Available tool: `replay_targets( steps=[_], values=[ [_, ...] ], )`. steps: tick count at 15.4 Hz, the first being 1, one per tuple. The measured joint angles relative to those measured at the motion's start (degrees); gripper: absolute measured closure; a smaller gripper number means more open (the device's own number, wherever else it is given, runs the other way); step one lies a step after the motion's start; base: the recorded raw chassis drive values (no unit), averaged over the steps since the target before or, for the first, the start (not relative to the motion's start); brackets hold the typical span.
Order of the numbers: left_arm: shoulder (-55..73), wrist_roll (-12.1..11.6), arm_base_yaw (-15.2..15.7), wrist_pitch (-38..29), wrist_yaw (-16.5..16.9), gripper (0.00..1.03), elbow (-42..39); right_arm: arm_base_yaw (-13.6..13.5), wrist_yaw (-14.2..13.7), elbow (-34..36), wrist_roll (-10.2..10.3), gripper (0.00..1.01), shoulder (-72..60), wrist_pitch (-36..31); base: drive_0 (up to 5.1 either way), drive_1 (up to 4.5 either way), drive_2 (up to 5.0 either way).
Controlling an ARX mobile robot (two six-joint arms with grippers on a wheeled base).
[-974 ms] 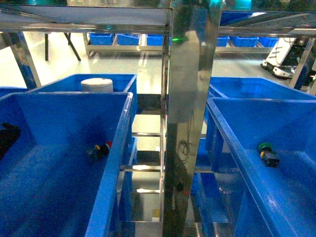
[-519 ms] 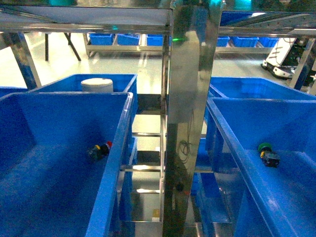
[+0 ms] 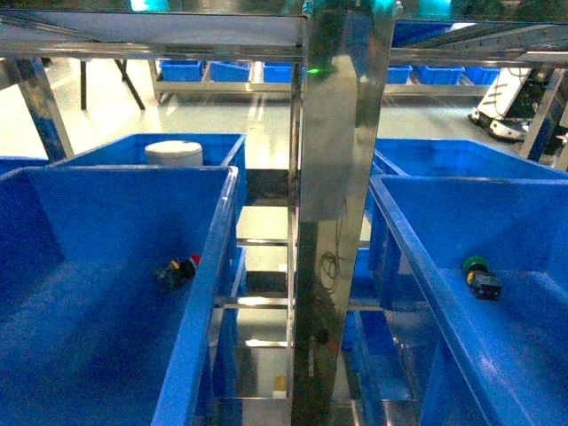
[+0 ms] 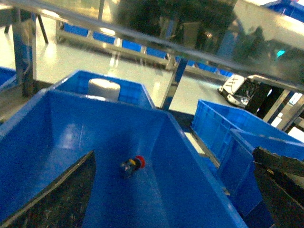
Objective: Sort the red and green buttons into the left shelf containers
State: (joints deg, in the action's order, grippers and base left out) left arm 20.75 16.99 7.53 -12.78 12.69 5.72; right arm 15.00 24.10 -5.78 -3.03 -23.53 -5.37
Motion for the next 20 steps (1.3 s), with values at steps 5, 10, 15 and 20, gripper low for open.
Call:
replay_targets(
  steps=[5, 10, 15, 20],
  values=[
    [-4.6, -14.3, -7.4, -0.2, -12.9, 0.52, -2.8, -7.3, -16.5, 5.1, 2.1, 0.47, 6.8, -11.7, 0.0, 0.0, 0.0],
    [-9.5, -16.0, -7.6, 1.7, -12.9, 1.01, -4.9, -15.0, -24.1, 5.1, 2.2, 0.99, 12.5, -5.7, 0.0, 0.0, 0.0],
    [-20.1, -16.2, -7.6, 13.1, -12.5, 1.01, -4.9, -15.0, -23.9, 5.0, 2.2, 0.99, 23.3, 6.0, 0.0, 0.0, 0.0],
    [-20.1, -16.2, -7.5, 13.0, -12.7, 1.01, -4.9, -15.0, -23.9, 5.0, 2.2, 0.99, 23.2, 5.6, 0.0, 0.0, 0.0]
  ],
)
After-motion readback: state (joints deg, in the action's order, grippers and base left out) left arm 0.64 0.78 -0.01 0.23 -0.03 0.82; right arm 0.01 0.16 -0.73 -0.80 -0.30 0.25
